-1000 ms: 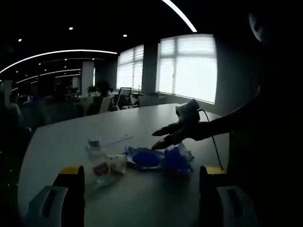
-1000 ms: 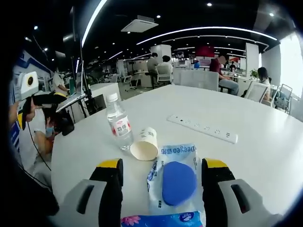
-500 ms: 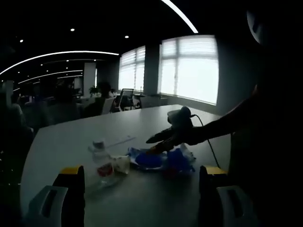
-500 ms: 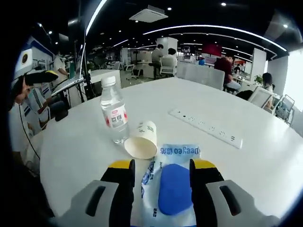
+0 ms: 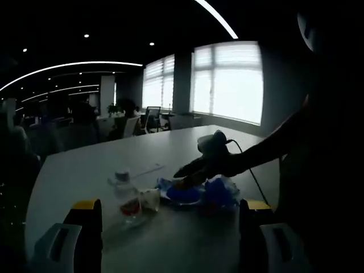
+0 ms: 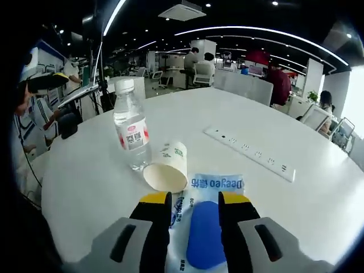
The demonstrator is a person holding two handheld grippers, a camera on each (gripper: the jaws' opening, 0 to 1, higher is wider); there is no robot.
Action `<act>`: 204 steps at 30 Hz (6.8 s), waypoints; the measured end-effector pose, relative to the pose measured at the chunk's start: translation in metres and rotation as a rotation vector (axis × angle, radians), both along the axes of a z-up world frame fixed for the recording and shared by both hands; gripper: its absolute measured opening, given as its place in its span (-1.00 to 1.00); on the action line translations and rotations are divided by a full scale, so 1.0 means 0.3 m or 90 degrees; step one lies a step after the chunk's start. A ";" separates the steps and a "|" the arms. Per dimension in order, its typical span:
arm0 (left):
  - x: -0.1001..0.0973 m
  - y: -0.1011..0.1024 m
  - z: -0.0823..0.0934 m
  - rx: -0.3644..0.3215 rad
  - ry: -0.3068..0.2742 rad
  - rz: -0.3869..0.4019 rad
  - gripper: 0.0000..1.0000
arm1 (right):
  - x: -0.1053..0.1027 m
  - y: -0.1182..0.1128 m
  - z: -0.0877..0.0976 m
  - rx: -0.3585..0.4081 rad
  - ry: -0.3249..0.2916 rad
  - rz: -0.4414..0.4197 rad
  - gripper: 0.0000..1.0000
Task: Arrange the tabletop items into an orderly group along one side of the table until the central work area is clear of visible clutter.
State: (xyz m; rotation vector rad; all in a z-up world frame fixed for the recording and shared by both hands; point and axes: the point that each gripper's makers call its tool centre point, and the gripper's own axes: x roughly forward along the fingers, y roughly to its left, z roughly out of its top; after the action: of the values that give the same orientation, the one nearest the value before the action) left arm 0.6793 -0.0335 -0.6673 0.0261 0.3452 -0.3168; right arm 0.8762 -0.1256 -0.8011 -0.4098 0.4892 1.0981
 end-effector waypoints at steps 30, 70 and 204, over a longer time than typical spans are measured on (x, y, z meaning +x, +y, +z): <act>0.038 0.070 -0.033 0.011 0.021 0.005 0.93 | 0.022 0.144 -0.114 -0.012 -0.058 0.076 -0.80; 0.013 0.090 -0.051 0.022 0.027 0.014 0.87 | 0.037 0.139 -0.023 0.042 -0.046 0.023 -1.00; -0.075 0.001 -0.059 0.028 0.008 0.001 0.79 | -0.049 0.122 0.084 -0.085 0.460 -0.177 -0.63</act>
State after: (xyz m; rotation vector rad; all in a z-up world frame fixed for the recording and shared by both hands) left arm 0.6567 -0.0332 -0.6850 0.0677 0.3646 -0.3081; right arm 0.8614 -0.0889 -0.7759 -0.0384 1.2238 0.9220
